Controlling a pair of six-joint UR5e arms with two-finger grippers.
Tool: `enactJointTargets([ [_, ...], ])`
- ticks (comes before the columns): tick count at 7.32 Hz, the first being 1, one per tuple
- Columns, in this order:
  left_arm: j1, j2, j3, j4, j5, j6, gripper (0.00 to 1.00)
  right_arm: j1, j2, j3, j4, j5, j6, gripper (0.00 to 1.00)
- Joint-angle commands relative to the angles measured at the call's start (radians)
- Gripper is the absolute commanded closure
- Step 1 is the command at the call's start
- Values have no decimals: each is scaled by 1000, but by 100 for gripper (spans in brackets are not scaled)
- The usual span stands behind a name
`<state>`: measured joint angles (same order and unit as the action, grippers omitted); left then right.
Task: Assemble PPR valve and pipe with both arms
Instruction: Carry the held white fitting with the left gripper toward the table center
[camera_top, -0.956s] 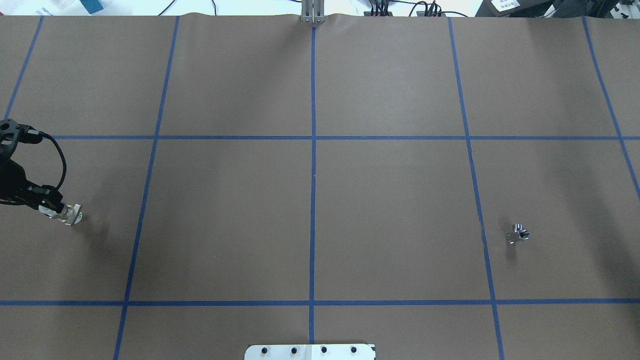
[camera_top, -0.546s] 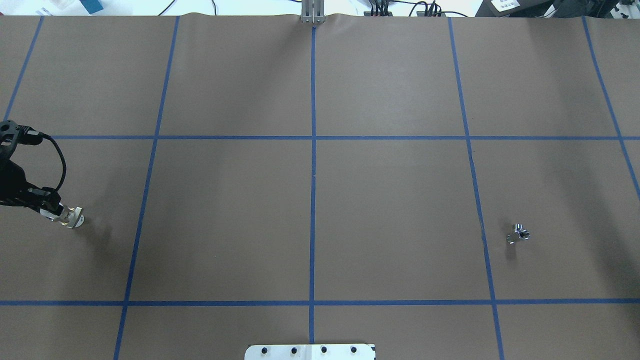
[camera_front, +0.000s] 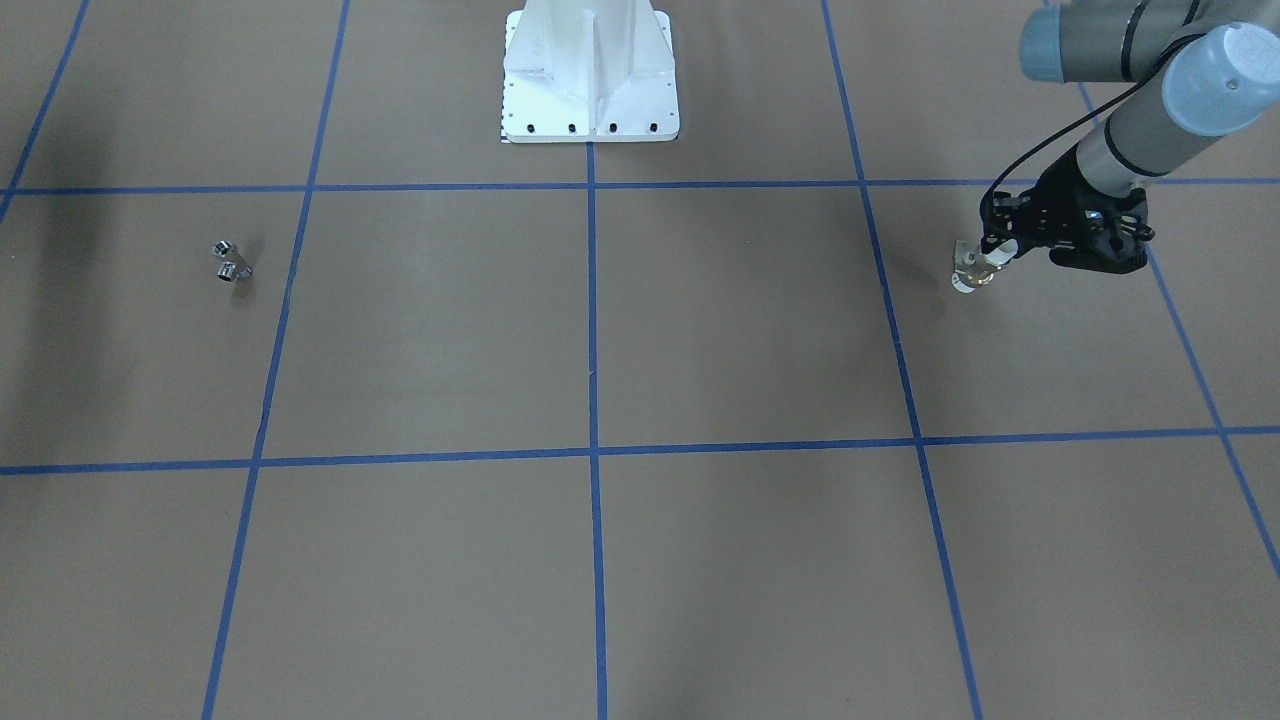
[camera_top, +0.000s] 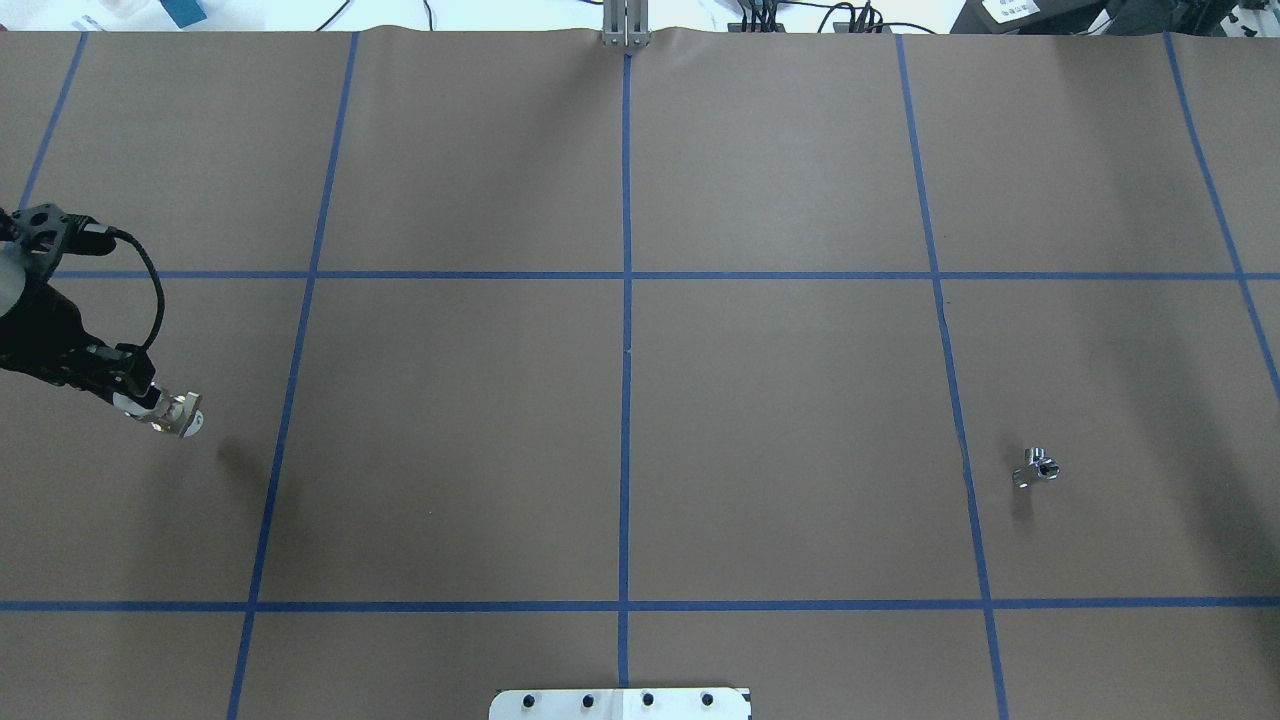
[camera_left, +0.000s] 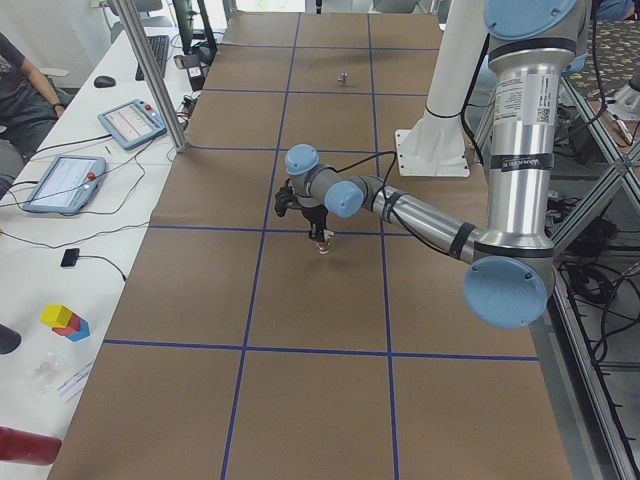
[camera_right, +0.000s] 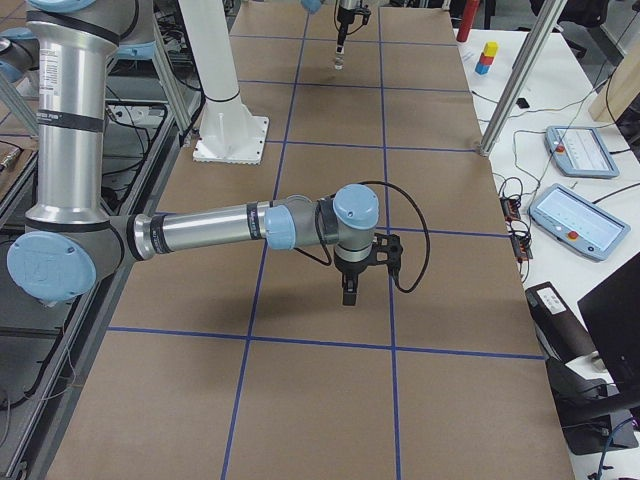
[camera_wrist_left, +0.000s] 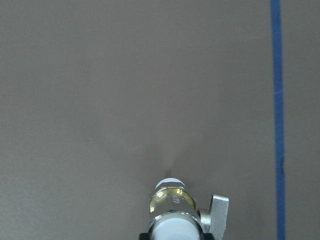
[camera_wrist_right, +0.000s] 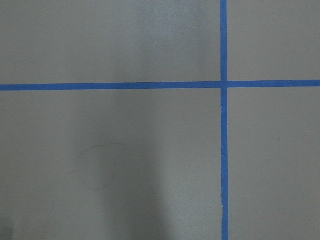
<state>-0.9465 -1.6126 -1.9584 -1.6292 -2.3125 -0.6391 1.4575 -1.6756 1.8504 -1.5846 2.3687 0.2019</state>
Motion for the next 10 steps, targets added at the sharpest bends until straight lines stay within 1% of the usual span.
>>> enactJointTargets([
  [1,8,-155,-14,71,5,-130,100,-20,2,1,15,0,2,0],
  [2,46,-267,-7,92,15,-245,100,-29,2,0,44,-2,13,0],
  [3,128,-368,28,159,80,-295,100,-29,2,1,51,1,16,0],
  [4,144,-506,108,202,150,-309,100,-29,2,4,51,3,16,0],
  [5,184,-608,192,204,156,-370,100,-29,0,9,49,7,17,0],
  [7,201,-842,445,196,171,-398,100,-29,-6,15,51,29,16,0],
  [8,210,-921,537,192,192,-409,100,-29,-7,16,51,29,16,0],
  [10,227,-996,678,119,199,-418,100,-29,-7,18,51,33,17,0],
])
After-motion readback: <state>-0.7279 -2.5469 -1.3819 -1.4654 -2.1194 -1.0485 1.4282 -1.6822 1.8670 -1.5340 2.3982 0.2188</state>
